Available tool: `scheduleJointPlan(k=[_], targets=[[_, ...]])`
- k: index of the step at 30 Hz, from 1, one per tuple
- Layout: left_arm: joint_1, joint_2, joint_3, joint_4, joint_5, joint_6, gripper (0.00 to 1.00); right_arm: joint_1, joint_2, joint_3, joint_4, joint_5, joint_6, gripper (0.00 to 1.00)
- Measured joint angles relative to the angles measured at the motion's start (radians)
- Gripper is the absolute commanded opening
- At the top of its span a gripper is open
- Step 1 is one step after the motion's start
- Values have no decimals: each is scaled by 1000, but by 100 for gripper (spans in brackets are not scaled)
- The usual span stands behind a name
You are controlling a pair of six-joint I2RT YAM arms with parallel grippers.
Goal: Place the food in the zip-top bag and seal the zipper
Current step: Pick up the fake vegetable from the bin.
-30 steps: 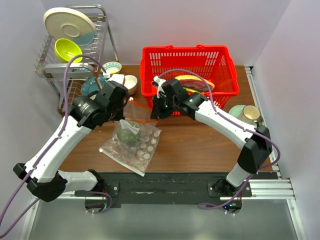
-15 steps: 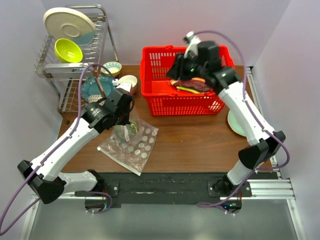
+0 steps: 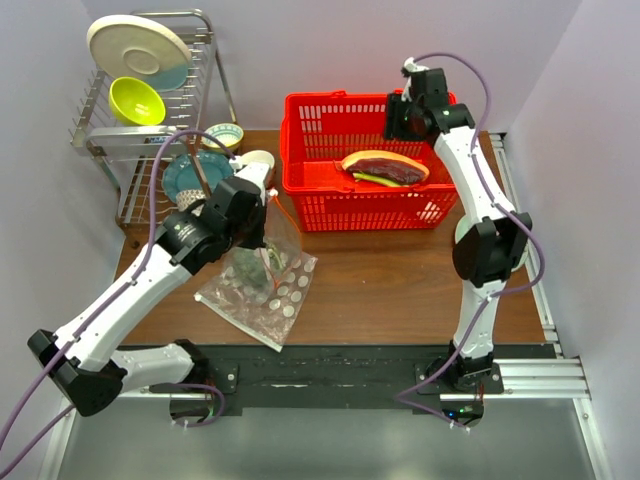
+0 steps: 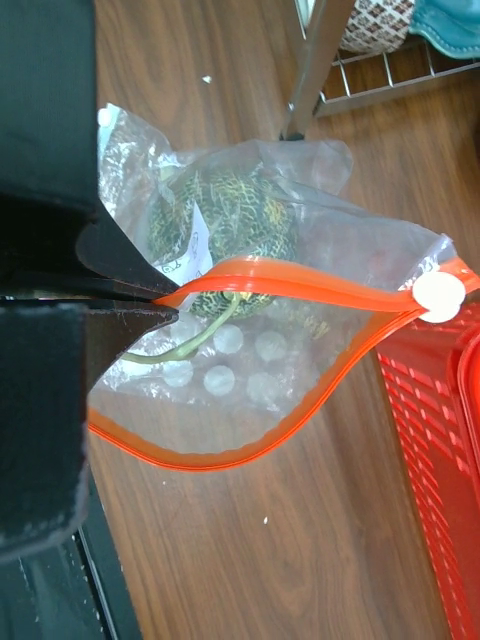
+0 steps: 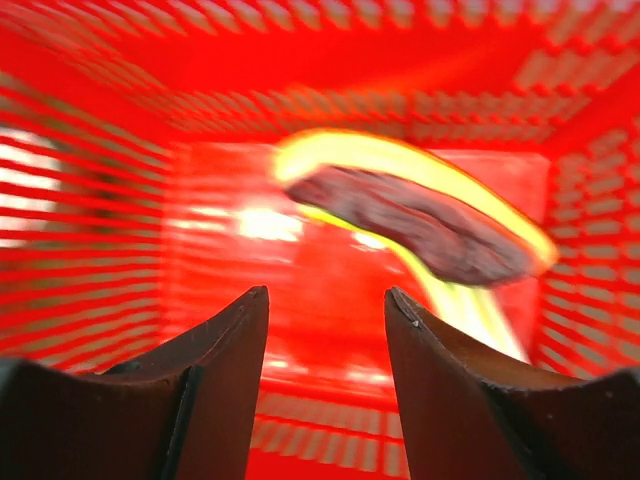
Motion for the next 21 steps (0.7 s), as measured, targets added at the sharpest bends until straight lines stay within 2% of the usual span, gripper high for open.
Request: scheduleJointPlan(k=[5,10,13,15,21], targets=[[0,-44,-32,37,24,1,0,1,24,-82,-18,100,-154,52],[0,-74,-64,68,63,1,0,-5,129,0,-89,156,-258,53],[0,-74,-76,84,89,2,0,-18,161,-15,-103,163,-282,62],[0,-74,-83,85,100,8,0,-32,162,-55,-109,163,-291,75],[0,-78,-99,89,116,23,0,-59,193,-87,-117,167,-302,78]])
